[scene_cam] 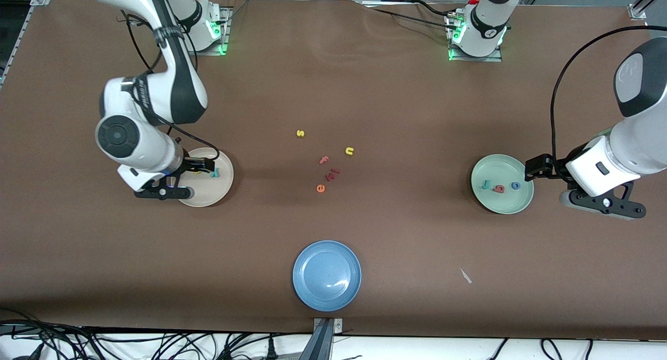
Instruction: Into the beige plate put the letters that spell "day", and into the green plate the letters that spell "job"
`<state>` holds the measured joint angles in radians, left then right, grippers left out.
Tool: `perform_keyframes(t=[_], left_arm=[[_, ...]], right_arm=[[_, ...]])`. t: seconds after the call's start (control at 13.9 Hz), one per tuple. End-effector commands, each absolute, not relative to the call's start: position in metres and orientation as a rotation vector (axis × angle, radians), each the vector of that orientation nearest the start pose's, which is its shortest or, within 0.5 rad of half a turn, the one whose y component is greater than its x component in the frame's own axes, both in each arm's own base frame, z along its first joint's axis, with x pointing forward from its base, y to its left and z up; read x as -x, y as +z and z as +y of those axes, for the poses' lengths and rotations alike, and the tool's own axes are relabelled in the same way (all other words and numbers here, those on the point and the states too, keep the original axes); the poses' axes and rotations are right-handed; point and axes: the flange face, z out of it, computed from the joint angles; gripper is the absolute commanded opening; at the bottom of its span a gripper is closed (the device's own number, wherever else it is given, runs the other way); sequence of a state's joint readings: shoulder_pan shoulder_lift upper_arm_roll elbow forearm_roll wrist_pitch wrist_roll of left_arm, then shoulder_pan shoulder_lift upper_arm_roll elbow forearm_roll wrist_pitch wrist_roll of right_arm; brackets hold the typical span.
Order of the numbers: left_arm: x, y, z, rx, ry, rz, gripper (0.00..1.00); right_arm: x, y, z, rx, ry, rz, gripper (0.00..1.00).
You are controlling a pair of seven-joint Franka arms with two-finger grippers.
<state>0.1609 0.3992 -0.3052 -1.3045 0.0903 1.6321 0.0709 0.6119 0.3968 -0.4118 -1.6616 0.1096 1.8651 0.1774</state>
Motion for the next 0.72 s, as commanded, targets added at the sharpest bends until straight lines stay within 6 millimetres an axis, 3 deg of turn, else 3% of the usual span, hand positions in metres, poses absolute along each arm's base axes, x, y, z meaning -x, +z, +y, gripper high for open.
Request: perform_keyframes(t=[0.0, 0.14, 0.22, 0.29, 0.43, 0.58, 0.65], left_arm=[[-0.664, 0.521, -0.051, 3.156, 0.073, 0.347, 1.00], [-0.665, 0.518, -0.051, 3.159, 0.080, 0.347, 1.00], [-0.665, 0.518, -0.051, 3.159, 0.080, 0.347, 1.00], [-0.665, 0.518, -0.051, 3.159, 0.080, 0.347, 1.00], [-0.665, 0.518, -0.051, 3.159, 0.080, 0.347, 1.00], [-0.665, 0.518, -0.051, 3.159, 0.080, 0.347, 1.00], [-0.665, 0.518, -0.051, 3.157, 0.080, 0.349, 1.00]], right_arm=[[-0.619, 0.441, 0.163, 3.193, 0.262, -0.026, 1.00], [-0.610, 0.471, 0.155, 3.148, 0.219, -0.031, 1.00], [-0.617, 0.480, 0.147, 3.128, 0.147, -0.013, 1.00], [-0.624, 0.502, 0.118, 3.094, 0.040, 0.025, 1.00], [-0.618, 0.536, 0.088, 3.071, -0.029, 0.020, 1.00], [-0.604, 0.585, 0.054, 3.060, -0.158, 0.075, 1.00], [-0.590, 0.598, 0.055, 3.061, -0.143, 0.056, 1.00]])
